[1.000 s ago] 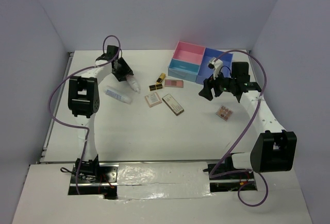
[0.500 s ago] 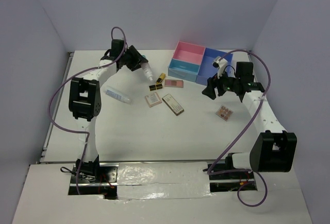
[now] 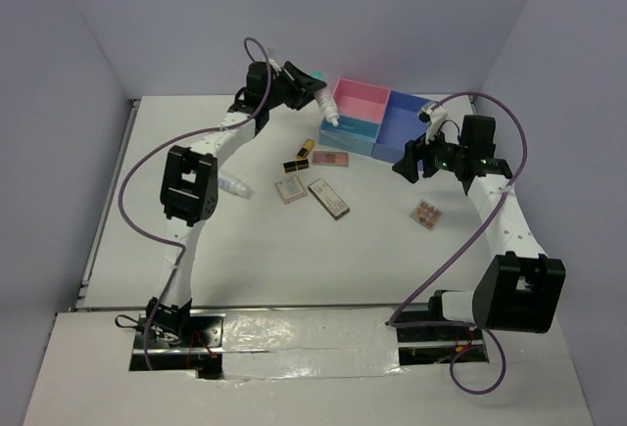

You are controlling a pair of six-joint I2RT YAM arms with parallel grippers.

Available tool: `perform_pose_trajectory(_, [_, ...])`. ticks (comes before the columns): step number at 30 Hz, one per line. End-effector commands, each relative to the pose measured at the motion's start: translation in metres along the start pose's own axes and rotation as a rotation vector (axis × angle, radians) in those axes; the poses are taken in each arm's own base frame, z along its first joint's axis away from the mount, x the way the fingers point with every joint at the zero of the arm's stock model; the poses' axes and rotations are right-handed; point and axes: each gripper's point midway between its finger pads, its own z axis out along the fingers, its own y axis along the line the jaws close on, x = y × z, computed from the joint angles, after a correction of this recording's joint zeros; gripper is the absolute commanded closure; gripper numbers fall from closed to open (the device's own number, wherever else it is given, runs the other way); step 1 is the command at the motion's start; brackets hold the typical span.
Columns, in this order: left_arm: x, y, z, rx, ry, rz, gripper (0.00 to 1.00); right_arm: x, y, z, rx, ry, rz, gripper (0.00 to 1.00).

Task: Organize the makeup

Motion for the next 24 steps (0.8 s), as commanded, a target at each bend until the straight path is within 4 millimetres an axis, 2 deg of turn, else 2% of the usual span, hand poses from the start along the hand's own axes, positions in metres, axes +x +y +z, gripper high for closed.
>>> perform_pose_trajectory(1, [0.002,-0.054,0.026,0.196,-0.074,-0.052,1.00,-0.030,-0.004,-0.011,0.018,-0.089,-0.040,0.24])
perform_pose_trajectory(2, [0.011,-0.061,0.036,0.222,-0.078,-0.061,1.00,-0.031,-0.004,-0.011,0.019,-0.092,-0.038,0.24])
perform_pose_trajectory(4, [0.016,-0.070,0.047,0.234,-0.128,-0.073,1.00,-0.031,-0.007,-0.013,0.027,-0.096,-0.035,0.24])
perform_pose_trajectory(7, [0.020,-0.059,0.062,0.199,-0.203,-0.090,1.00,-0.030,-0.009,-0.015,0.033,-0.100,-0.029,0.24])
perform_pose_trajectory(16, [0.028,-0.052,0.077,0.108,-0.395,-0.053,1.00,-0.027,-0.012,-0.020,0.048,-0.111,-0.017,0.24])
perform_pose_trajectory(17, [0.027,-0.045,0.080,0.082,-0.418,-0.058,1.00,-0.026,-0.013,-0.020,0.048,-0.111,-0.010,0.24])
perform_pose_trajectory(24, [0.030,-0.032,0.095,0.013,-0.492,-0.128,1.00,-0.027,-0.010,-0.021,0.042,-0.122,-0.001,0.24])
